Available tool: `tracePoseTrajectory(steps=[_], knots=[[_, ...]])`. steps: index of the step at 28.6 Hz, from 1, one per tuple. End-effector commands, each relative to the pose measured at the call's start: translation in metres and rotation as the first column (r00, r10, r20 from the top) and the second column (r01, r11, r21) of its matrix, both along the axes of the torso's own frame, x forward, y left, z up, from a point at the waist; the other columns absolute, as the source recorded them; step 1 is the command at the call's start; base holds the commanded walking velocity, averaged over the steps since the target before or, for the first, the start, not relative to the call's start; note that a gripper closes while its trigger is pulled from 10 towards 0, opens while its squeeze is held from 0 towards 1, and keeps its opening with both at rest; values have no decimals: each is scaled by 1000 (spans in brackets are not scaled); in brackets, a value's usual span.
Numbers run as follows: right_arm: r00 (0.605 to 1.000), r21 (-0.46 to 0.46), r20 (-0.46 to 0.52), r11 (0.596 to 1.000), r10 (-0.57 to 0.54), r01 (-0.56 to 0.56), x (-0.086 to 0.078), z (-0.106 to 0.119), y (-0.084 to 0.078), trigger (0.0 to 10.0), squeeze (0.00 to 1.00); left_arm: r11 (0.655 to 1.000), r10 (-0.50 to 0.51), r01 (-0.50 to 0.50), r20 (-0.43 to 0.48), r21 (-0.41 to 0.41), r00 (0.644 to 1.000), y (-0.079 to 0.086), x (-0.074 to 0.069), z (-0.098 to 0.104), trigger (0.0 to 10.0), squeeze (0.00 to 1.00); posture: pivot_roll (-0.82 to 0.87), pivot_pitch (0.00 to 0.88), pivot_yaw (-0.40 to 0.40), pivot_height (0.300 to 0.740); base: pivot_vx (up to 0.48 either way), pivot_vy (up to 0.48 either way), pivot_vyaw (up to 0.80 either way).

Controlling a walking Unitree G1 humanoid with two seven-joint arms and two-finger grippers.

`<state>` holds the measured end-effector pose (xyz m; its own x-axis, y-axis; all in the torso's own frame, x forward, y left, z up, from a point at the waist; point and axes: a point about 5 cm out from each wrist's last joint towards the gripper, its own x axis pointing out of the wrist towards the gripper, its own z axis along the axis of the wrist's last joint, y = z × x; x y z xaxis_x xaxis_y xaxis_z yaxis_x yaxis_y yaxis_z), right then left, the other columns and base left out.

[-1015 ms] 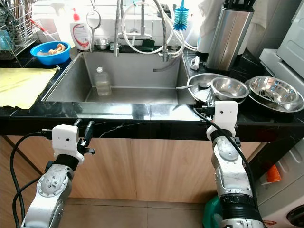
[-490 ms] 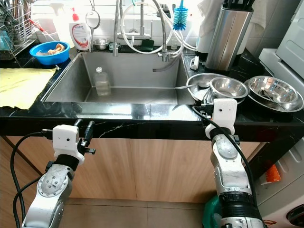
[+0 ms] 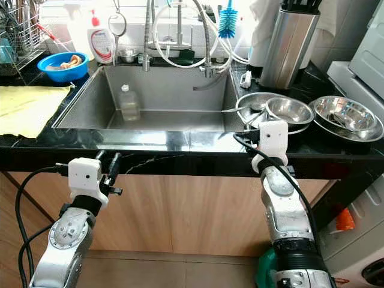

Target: Kitchen organization

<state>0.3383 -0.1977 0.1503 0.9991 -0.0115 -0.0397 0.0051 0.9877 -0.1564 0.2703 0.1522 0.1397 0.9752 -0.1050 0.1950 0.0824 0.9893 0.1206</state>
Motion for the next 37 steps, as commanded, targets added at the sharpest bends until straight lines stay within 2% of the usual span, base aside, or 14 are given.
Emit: tracePoseTrajectory(steps=[1, 6, 14, 24, 27, 32, 33, 37], knots=[[999, -6, -38, 1000, 28, -28, 1, -3, 3, 10000, 0, 1000, -9, 9, -8, 1, 1000, 0, 2, 1, 10000, 0, -69, 0, -7, 740, 0, 0, 0], [999, -9, -42, 1000, 23, -23, 1, -4, 2, 10000, 0, 1000, -1, 1, -2, -2, 1000, 1, 1, 2, 10000, 0, -65, 0, -9, 740, 0, 0, 0], [999, 6, 35, 1000, 10, -10, 4, 16, -3, 10000, 0, 1000, 7, -7, 4, -1, 1000, 3, 1, 3, 10000, 0, -67, 0, -7, 740, 0, 0, 0], [999, 8, 41, 1000, 2, -2, 4, 23, -4, 10000, 0, 1000, 1, -1, -7, 1, 1000, 3, 1, 2, 10000, 0, -67, 0, -6, 740, 0, 0, 0], [998, 20, 63, 1000, 19, -21, 5, 31, -1, 10000, 0, 1000, 0, 0, -9, 0, 1000, 3, 1, 2, 10000, 0, -65, 0, -5, 740, 0, 0, 0], [997, -92, 32, 994, 69, -66, 6, 39, 2, 10000, 0, 1000, -2, 2, -8, 2, 1000, 3, 1, 2, 10000, 0, -65, 0, -5, 740, 0, 0, 0], [995, -145, 30, 986, 90, -85, 6, 43, 3, 10000, 0, 1000, -1, 1, -8, 1, 1000, 4, 1, 2, 10000, 0, -64, 0, -3, 740, 0, 0, 0], [986, -231, 34, 961, 162, -150, 3, 63, 9, 10000, 0, 1000, -4, 4, -10, 0, 1000, 4, 1, 2, 10000, 0, -68, 0, -3, 740, 0, 0, 0]])
